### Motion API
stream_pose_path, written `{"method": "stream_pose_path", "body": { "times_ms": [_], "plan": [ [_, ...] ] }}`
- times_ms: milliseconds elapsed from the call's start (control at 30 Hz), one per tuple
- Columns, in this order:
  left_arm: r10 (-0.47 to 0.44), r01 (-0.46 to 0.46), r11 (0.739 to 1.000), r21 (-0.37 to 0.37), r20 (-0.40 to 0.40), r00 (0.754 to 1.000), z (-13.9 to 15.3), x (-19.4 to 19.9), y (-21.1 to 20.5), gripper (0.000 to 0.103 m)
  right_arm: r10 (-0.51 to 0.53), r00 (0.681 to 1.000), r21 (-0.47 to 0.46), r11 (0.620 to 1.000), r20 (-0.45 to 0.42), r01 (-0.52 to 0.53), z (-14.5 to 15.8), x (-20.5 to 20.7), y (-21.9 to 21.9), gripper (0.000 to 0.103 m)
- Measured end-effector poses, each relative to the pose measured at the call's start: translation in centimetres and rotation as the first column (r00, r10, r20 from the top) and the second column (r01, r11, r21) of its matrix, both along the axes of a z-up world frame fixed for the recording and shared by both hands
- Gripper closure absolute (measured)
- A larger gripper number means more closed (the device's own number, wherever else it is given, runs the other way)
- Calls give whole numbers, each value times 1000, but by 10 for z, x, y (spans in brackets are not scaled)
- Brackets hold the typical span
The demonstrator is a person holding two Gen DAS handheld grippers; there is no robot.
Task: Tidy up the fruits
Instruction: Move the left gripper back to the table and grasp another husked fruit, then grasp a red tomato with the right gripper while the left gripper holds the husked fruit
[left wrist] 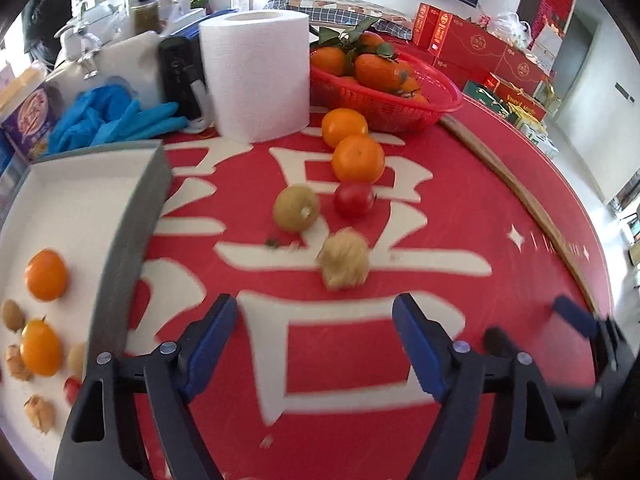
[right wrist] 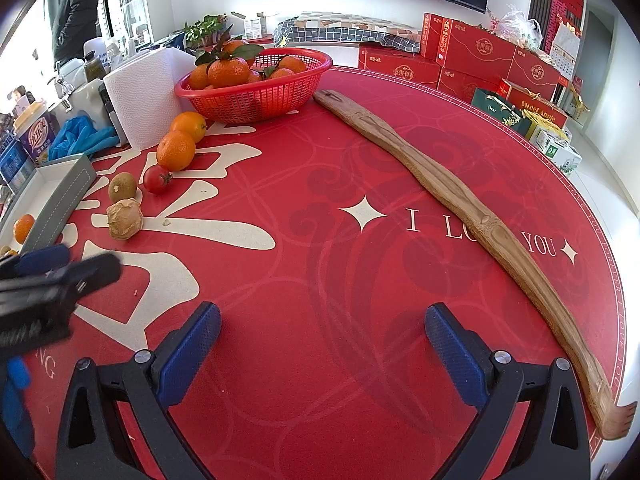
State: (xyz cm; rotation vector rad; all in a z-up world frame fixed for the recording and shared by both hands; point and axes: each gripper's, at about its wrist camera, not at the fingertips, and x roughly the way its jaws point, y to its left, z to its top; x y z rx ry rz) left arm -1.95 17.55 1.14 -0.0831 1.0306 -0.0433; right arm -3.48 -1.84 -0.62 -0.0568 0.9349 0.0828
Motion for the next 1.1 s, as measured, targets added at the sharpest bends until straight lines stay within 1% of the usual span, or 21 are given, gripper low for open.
{"method": "stream_pose_path", "body": {
  "times_ms": [133,167,233,267,300,333,367,467,567,667,767,933,1000,1100],
  "plan": [
    [18,-18,999,40,9,1000,-1,16,-10,22,0,1000,0,1000,0,0,0,0,0,1],
    [23,-24,999,48,10,1000,-1,18,-11,25,0,1000,0,1000,0,0,0,0,0,1],
    [31,-32,997,73,17,999,-1,20,-14,35,0,1000,0,1000,0,0,0,0,0,1],
    [31,-33,995,91,25,999,0,20,-16,44,0,1000,0,1000,0,0,0,0,0,0],
    [27,-29,996,87,30,999,0,20,-15,55,0,1000,0,1000,0,0,0,0,0,0],
    [25,-28,996,89,34,999,1,19,-15,63,0,1000,0,1000,0,0,0,0,0,1],
    [22,-26,995,93,37,999,1,18,-14,77,0,1000,0,1000,0,0,0,0,0,1],
    [23,-27,996,84,46,999,1,10,-8,77,0,1000,-1,1000,0,0,0,-1,0,0],
    [15,-24,993,113,77,997,-2,-15,-1,76,0,1000,0,1000,0,0,0,0,0,1],
    [16,-28,993,116,101,995,-3,-37,7,76,5,1000,-2,1000,0,-5,-1,1,1,1],
    [26,-39,993,113,115,993,-4,-52,15,76,65,998,-4,998,-10,-65,-2,10,13,1],
    [38,-52,994,101,133,990,-5,-66,28,74,203,979,-7,979,-30,-203,-3,39,55,1],
    [45,-59,993,100,142,989,-5,-66,26,74,234,972,-7,972,-26,-234,-3,51,71,1],
    [47,-60,994,90,142,989,-5,-68,28,74,254,967,-5,967,-21,-254,-5,66,89,1]
  ]
}}
